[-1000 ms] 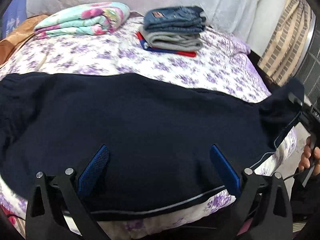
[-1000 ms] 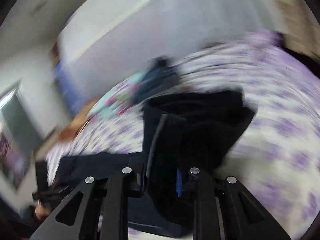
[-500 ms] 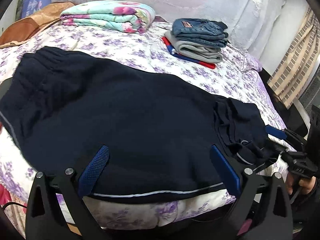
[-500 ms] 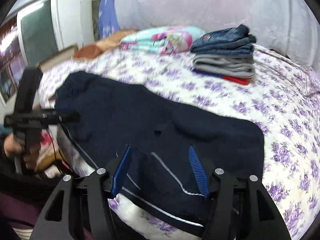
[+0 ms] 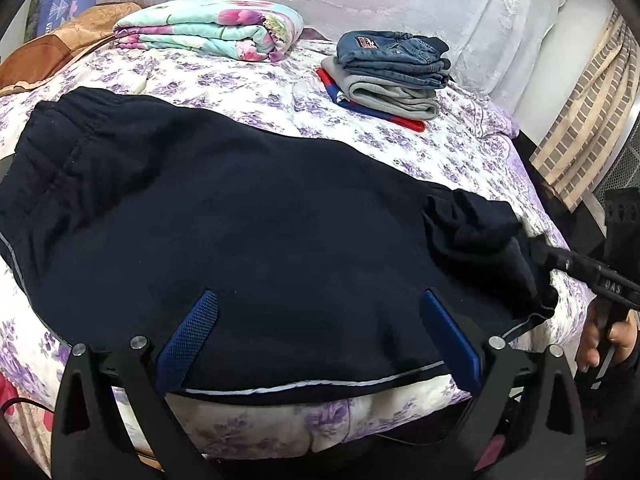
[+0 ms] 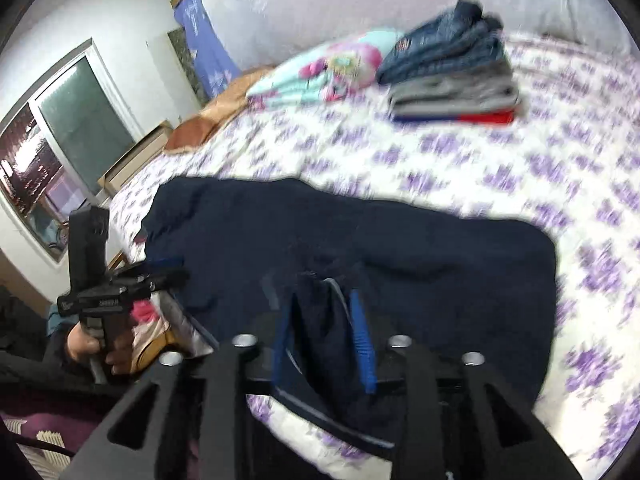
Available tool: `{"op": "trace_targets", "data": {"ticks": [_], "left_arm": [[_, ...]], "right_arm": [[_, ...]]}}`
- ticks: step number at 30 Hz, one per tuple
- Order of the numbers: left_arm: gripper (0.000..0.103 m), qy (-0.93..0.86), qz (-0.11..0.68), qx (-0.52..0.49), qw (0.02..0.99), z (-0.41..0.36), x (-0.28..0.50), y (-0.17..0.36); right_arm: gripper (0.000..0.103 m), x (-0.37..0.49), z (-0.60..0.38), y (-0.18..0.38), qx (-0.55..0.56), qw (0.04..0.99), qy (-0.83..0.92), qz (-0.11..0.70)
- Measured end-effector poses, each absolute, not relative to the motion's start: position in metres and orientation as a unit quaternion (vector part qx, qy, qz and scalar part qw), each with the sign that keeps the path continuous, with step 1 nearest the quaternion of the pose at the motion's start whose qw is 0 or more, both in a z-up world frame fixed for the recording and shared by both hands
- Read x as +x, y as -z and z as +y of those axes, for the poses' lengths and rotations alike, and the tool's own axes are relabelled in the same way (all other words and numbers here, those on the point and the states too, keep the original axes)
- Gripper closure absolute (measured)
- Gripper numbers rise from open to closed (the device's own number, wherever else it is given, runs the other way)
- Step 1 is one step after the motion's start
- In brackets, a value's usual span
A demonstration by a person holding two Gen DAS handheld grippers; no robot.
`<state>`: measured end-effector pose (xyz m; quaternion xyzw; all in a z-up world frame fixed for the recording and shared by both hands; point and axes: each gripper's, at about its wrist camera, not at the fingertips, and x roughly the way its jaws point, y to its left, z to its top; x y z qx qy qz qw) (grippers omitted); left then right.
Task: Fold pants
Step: 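Grasp the leg hems of the sweatpants with the right tool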
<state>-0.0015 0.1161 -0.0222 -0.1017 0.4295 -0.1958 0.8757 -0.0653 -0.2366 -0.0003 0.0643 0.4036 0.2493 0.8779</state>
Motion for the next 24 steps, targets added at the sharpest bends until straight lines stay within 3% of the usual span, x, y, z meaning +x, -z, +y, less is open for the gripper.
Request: {"op": "trace_targets", "data": {"ticks": [6, 9, 13, 14, 15, 16, 17, 20, 22, 24], "left_arm": [[0.005, 0.198, 0.430, -0.102, 0.875, 0.116, -0.003, 0.023], [0.005, 0.198, 0.431, -0.100, 0.875, 0.115, -0.003, 0.023], [0.005, 0.198, 0.430, -0.103, 0.875, 0.114, -0.002, 0.023], [0.005, 0.199, 0.430, -0.104, 0.875, 0.114, -0.002, 0.023], [0.005, 0.199, 0.430, -0.104, 0.875, 0.113, -0.002, 0.023], [0.005, 0.198, 0.430, -0.104, 0.875, 0.113, -0.002, 0.023], [0.005, 0.198, 0.430, -0.103, 0.875, 0.113, -0.002, 0.024], [0.005, 0.198, 0.430, -0.102, 0.875, 0.113, -0.002, 0.024], [0.005, 0.198, 0.430, -0.103, 0.875, 0.113, -0.002, 0.024], [0.005, 0.200, 0.430, -0.105, 0.874, 0.114, -0.003, 0.024]], "right_arm": [[0.067, -0.068, -0.204, 0.034, -0.021, 0.876, -0.220, 0.429], [0.088, -0.070, -0.197, 0.033, -0.048, 0.875, -0.216, 0.430], [0.090, -0.074, -0.204, 0.018, -0.035, 0.880, -0.232, 0.412], [0.087, -0.077, -0.204, 0.012, -0.039, 0.884, -0.237, 0.401], [0.074, -0.083, -0.202, 0.006, -0.051, 0.886, -0.242, 0.393], [0.047, -0.087, -0.199, 0.004, -0.065, 0.887, -0.243, 0.387], [0.044, -0.090, -0.195, 0.005, -0.080, 0.888, -0.239, 0.383], [0.048, -0.083, -0.186, 0.022, -0.107, 0.877, -0.220, 0.415], [0.068, -0.076, -0.187, 0.034, -0.092, 0.871, -0.218, 0.430], [0.078, -0.073, -0.199, 0.028, -0.047, 0.873, -0.231, 0.428]]}}
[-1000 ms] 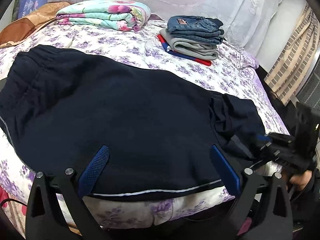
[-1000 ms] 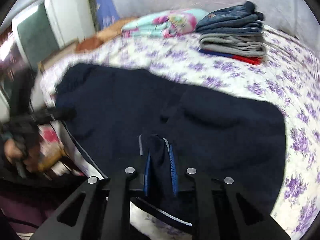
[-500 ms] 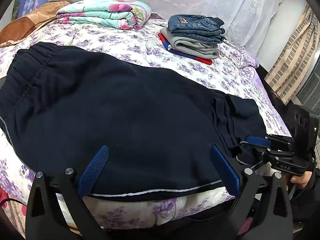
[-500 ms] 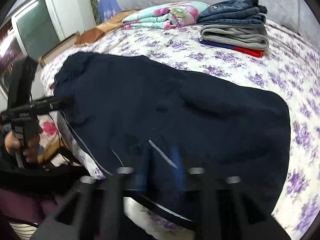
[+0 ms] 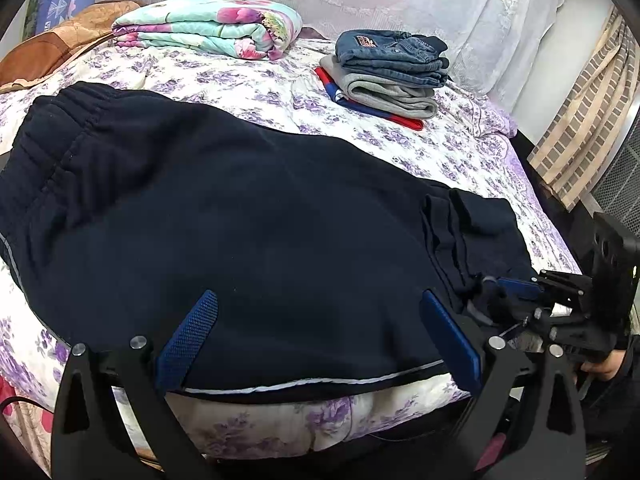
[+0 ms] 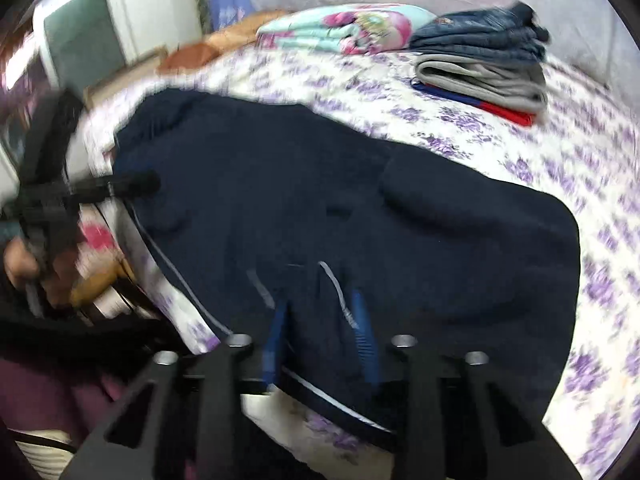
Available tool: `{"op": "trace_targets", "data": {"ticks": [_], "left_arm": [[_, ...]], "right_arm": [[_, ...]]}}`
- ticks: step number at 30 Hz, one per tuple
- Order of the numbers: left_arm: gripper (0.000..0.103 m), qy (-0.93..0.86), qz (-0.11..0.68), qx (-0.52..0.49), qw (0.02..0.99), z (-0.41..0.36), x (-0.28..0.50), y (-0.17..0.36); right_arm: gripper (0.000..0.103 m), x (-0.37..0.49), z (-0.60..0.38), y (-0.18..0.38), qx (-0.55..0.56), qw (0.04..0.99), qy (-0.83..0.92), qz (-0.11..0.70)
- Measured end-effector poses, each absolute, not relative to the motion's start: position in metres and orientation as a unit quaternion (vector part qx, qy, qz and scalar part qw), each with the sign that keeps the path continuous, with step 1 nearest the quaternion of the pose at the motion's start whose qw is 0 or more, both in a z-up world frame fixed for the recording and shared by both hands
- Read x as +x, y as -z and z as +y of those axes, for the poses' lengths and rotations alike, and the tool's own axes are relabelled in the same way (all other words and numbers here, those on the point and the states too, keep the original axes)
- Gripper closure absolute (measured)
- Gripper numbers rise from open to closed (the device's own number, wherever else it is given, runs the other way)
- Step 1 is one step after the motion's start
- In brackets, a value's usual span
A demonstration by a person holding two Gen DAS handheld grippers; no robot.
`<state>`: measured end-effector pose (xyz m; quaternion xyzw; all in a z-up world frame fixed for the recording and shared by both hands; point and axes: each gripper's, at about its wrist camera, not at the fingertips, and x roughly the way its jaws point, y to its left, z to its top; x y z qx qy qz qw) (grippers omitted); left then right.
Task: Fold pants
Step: 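Grasp the leg hems of the sweatpants with the right tool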
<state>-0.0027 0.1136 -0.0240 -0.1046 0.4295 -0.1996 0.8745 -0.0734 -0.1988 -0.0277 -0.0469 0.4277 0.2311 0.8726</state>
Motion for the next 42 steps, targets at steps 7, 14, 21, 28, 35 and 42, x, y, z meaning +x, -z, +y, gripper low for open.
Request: {"op": "trace_targets", "data": {"ticks": [7, 14, 21, 28, 35, 42], "left_arm": [[0.005, 0.201, 0.428, -0.105, 0.875, 0.115, -0.003, 0.025], [0.005, 0.200, 0.428, -0.103, 0.875, 0.115, -0.003, 0.026], [0.005, 0.201, 0.426, -0.104, 0.876, 0.114, -0.004, 0.026], [0.005, 0.199, 0.425, -0.100, 0.877, 0.113, -0.005, 0.027], [0.005, 0.197, 0.426, -0.096, 0.878, 0.112, -0.004, 0.027], [0.005, 0.191, 0.425, -0.091, 0.880, 0.109, -0.004, 0.028]], "right_arm": [[0.054, -0.071, -0.226, 0.022, 0.005, 0.869, -0.240, 0.433], [0.061, -0.074, -0.197, 0.032, -0.068, 0.864, -0.239, 0.438], [0.085, -0.064, -0.223, 0.014, 0.024, 0.863, -0.268, 0.428], [0.076, -0.065, -0.222, 0.029, 0.033, 0.847, -0.285, 0.449], [0.061, -0.069, -0.223, 0.029, 0.034, 0.851, -0.286, 0.439], [0.090, -0.067, -0.242, 0.030, 0.080, 0.847, -0.295, 0.435]]}}
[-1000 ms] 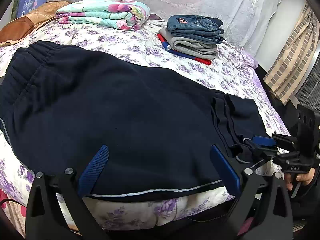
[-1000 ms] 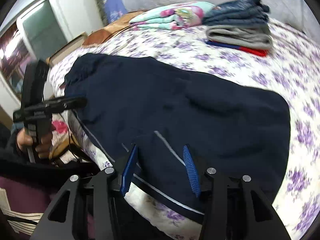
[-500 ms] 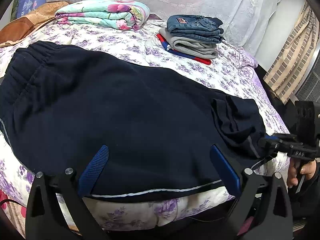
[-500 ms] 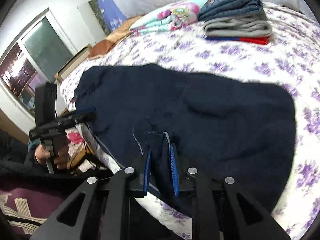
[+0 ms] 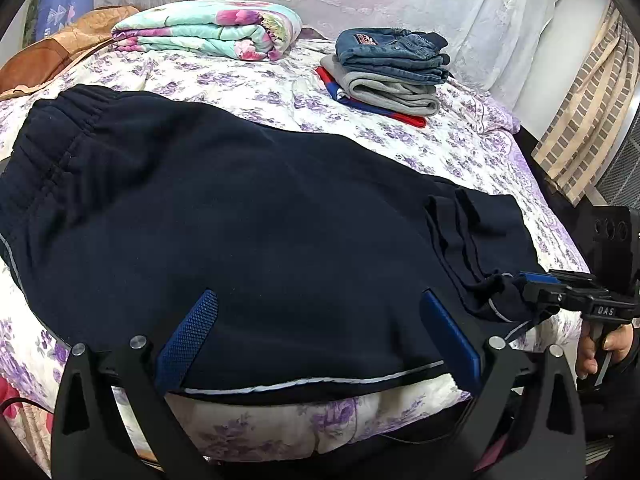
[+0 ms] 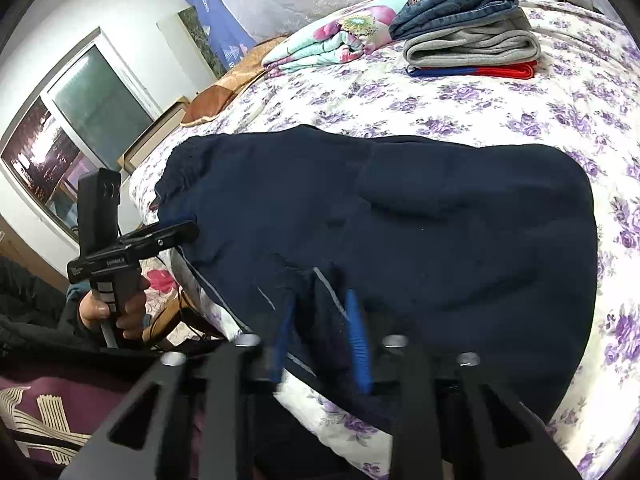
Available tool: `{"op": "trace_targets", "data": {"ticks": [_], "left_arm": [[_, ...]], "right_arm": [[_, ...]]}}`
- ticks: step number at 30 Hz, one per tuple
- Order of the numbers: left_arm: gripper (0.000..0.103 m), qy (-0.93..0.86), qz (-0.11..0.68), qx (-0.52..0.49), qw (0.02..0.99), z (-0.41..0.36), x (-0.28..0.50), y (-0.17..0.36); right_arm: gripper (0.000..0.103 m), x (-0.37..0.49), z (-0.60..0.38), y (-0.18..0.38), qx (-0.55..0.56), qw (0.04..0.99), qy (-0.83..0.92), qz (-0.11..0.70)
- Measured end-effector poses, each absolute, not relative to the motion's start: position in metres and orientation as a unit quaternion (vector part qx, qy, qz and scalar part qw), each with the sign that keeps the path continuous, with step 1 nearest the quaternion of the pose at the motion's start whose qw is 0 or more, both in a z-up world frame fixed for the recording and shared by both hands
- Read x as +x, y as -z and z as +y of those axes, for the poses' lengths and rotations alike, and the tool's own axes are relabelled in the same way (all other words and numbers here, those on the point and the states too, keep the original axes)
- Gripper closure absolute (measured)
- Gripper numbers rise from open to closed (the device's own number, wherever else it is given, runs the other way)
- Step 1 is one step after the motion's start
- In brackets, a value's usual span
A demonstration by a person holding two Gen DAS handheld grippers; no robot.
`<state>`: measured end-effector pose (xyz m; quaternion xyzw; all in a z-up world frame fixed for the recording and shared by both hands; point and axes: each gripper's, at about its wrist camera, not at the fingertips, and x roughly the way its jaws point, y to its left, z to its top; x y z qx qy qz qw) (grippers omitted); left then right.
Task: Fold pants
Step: 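Grasp the leg hems of the sweatpants with the right tool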
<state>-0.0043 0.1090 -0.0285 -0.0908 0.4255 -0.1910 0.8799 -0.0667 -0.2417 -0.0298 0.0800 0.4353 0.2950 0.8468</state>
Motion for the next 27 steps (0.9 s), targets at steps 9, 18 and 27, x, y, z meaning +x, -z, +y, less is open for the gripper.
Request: {"op": "trace_targets", "data": {"ticks": [9, 18, 27], "left_arm": [[0.005, 0.189, 0.426, -0.093, 0.880, 0.109, -0.005, 0.028], [0.005, 0.197, 0.424, -0.097, 0.878, 0.112, -0.006, 0.028], [0.005, 0.197, 0.423, -0.099, 0.879, 0.112, -0.007, 0.029]], "right_arm": [[0.089, -0.068, -0.199, 0.023, -0.051, 0.861, -0.250, 0.441], [0.097, -0.065, -0.208, -0.016, -0.053, 0.887, -0.232, 0.396], [0.097, -0.072, -0.167, -0.029, -0.047, 0.866, -0.320, 0.382]]}}
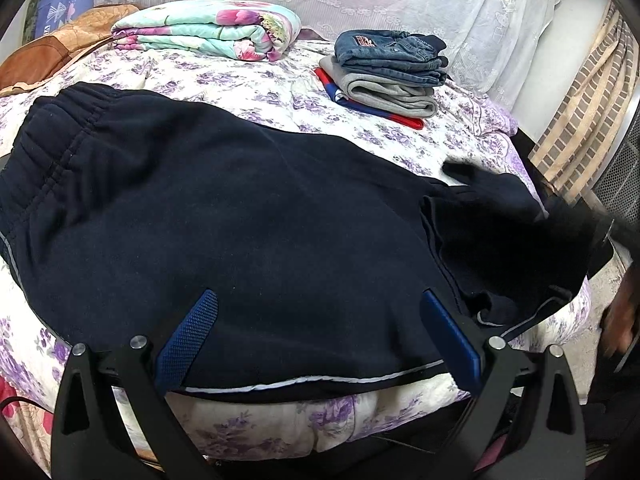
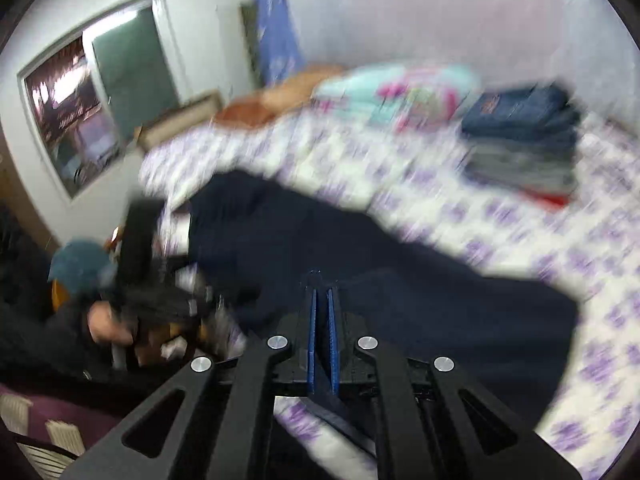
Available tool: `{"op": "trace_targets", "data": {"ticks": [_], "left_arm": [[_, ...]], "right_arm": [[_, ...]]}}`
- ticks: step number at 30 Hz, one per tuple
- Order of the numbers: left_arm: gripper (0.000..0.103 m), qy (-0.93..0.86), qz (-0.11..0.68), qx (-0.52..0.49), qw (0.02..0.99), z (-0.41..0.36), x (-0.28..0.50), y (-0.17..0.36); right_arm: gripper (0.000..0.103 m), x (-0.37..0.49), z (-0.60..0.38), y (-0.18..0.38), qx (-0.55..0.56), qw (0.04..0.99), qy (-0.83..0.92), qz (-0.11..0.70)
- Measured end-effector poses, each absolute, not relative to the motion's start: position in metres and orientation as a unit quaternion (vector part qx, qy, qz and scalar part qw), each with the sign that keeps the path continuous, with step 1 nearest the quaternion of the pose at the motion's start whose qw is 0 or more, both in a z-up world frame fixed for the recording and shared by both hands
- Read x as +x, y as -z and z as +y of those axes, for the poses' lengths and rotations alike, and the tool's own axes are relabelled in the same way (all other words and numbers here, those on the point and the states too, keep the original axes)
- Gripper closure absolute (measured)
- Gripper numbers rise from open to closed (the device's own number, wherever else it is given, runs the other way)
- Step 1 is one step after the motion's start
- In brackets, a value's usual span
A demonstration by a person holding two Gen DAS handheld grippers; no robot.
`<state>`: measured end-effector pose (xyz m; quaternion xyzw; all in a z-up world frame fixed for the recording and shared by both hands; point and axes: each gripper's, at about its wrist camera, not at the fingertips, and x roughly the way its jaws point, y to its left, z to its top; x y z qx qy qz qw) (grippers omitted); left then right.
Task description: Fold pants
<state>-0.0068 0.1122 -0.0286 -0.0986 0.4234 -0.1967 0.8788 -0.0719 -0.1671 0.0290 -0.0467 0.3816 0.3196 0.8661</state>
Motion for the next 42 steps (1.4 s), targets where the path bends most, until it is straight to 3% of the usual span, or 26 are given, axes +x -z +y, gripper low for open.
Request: {"op": "trace_targets", "data": {"ticks": [3, 5, 6, 7, 9, 21, 23, 25, 28, 32, 35, 39, 41, 42], "left_arm": [[0.005, 0.196, 0.424, -0.096, 0.879, 0.111, -0.006, 0.028], [0.005, 0.196, 0.425, -0.094, 0.878, 0.111, -0.007, 0.028], [0.005, 0.196, 0.426, -0.093, 0.878, 0.111, -0.007, 0.028], [0.005, 0.195, 0.426, -0.093, 0.879, 0.111, -0.007, 0.028], [0.005, 0.192, 0.425, -0.091, 0.880, 0.110, -0.007, 0.028], [0.005, 0.188, 0.423, -0.091, 0.882, 0.110, -0.008, 0.029], [0.005, 0.189, 0.422, -0.092, 0.882, 0.110, -0.008, 0.029], [0.005, 0.191, 0.422, -0.093, 0.881, 0.111, -0.008, 0.028], [0.005, 0.197, 0.421, -0.101, 0.880, 0.115, -0.008, 0.027], [0.005, 0.202, 0.419, -0.106, 0.879, 0.119, -0.008, 0.027], [0.005, 0.202, 0.419, -0.105, 0.879, 0.118, -0.007, 0.026], [0.005, 0.191, 0.415, -0.104, 0.883, 0.123, -0.011, 0.022], [0.005, 0.185, 0.412, -0.105, 0.886, 0.130, -0.016, 0.019], [0.005, 0.183, 0.411, -0.107, 0.887, 0.133, -0.018, 0.018]], "right_arm": [[0.096, -0.066, -0.160, 0.030, -0.086, 0.853, -0.282, 0.431], [0.096, -0.075, -0.164, 0.031, -0.100, 0.860, -0.283, 0.412], [0.088, -0.082, -0.165, 0.024, -0.113, 0.866, -0.284, 0.397], [0.071, -0.088, -0.166, 0.018, -0.124, 0.870, -0.283, 0.384], [0.058, -0.100, -0.167, 0.005, -0.149, 0.878, -0.282, 0.358], [0.056, -0.090, -0.148, 0.030, -0.261, 0.847, -0.256, 0.387], [0.063, -0.082, -0.148, 0.040, -0.255, 0.839, -0.252, 0.409], [0.081, -0.076, -0.157, 0.035, -0.208, 0.844, -0.262, 0.420], [0.084, -0.060, -0.190, 0.004, -0.092, 0.868, -0.267, 0.409], [0.084, -0.058, -0.212, -0.059, 0.015, 0.907, -0.277, 0.318], [0.084, -0.064, -0.191, -0.066, 0.029, 0.912, -0.304, 0.275], [0.083, -0.049, -0.128, 0.011, -0.024, 0.879, -0.317, 0.355], [0.077, -0.049, -0.110, 0.052, -0.065, 0.851, -0.324, 0.409], [0.068, -0.057, -0.108, 0.050, -0.076, 0.855, -0.329, 0.393]]}}
